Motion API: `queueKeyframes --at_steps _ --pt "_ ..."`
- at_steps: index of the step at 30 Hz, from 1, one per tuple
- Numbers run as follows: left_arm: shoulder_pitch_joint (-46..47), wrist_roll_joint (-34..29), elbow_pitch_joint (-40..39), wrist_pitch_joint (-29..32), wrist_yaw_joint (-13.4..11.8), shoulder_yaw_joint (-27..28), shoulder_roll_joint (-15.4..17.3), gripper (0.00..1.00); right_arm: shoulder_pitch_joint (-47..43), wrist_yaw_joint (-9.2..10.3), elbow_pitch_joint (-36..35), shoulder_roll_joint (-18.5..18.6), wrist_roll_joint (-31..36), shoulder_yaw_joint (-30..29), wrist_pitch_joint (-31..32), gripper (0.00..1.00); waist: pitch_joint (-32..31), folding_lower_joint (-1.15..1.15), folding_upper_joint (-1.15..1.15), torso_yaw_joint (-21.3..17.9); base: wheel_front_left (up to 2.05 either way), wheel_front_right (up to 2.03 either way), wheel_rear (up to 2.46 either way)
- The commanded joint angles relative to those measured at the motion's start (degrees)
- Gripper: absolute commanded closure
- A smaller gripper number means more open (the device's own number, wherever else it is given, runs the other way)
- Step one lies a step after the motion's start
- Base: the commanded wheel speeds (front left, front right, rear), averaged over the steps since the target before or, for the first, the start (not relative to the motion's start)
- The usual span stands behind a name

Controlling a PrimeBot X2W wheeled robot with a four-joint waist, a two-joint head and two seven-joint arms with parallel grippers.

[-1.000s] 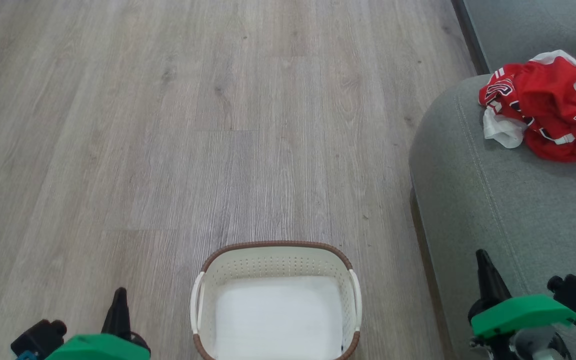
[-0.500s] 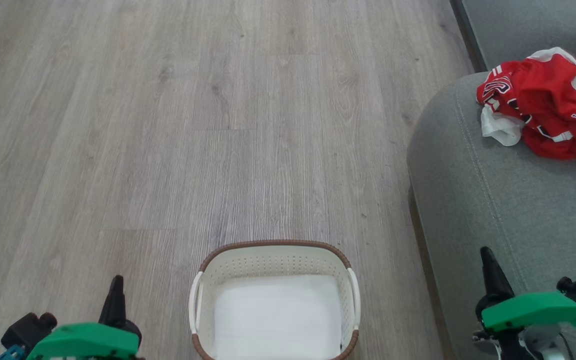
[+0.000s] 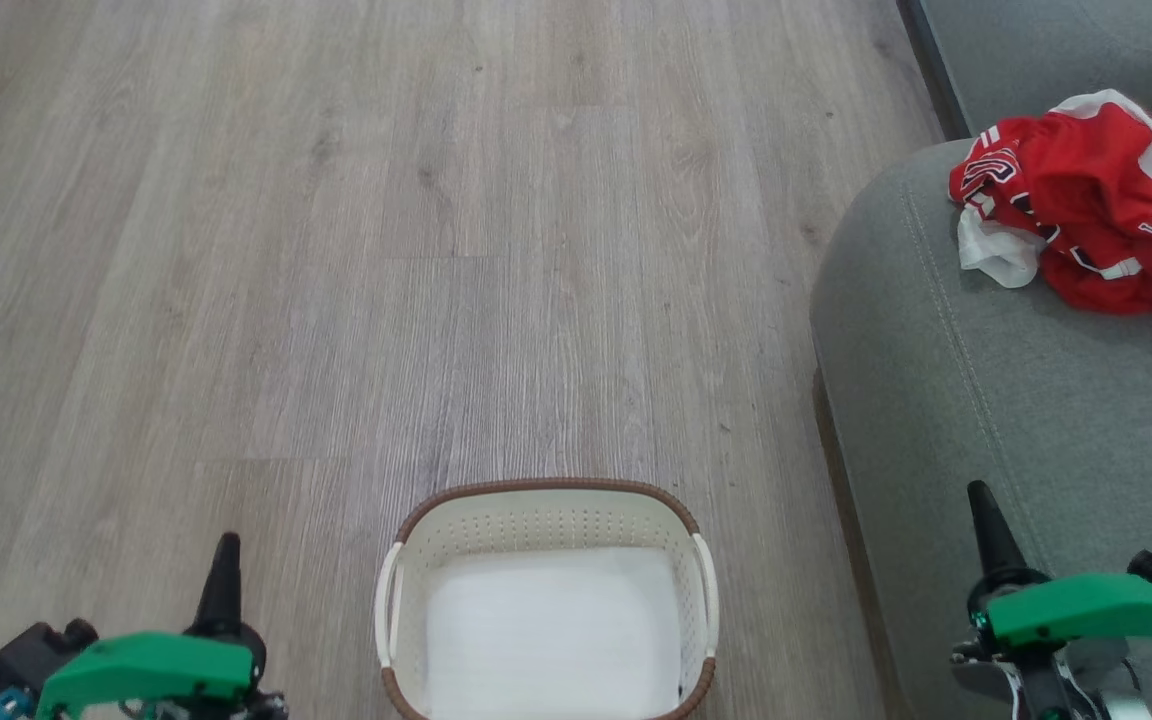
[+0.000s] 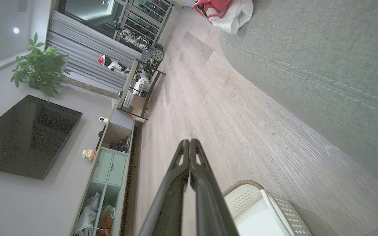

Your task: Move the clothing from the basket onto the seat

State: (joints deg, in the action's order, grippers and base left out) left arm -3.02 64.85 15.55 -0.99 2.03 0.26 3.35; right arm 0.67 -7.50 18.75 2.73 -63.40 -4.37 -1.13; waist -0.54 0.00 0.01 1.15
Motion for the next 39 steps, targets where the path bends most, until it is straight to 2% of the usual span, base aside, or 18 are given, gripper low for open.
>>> queueKeyframes --at_steps 1,39 --pt "3.66 1.62 -1.6 0.58 0.73 1.73 0.22 1.0 3.28 0.0 -2.37 0.18 -1.86 0.35 0.55 1.0 0.03 0.0 -0.01 -0.04 0.0 0.0 0.0" --pt "8.54 24.19 -1.5 6.66 4.89 5.73 -0.38 1.0 5.24 0.01 -4.44 0.15 -25.5 -1.85 6.76 1.0 0.63 0.0 -0.01 -1.02 0.0 0.0 0.0"
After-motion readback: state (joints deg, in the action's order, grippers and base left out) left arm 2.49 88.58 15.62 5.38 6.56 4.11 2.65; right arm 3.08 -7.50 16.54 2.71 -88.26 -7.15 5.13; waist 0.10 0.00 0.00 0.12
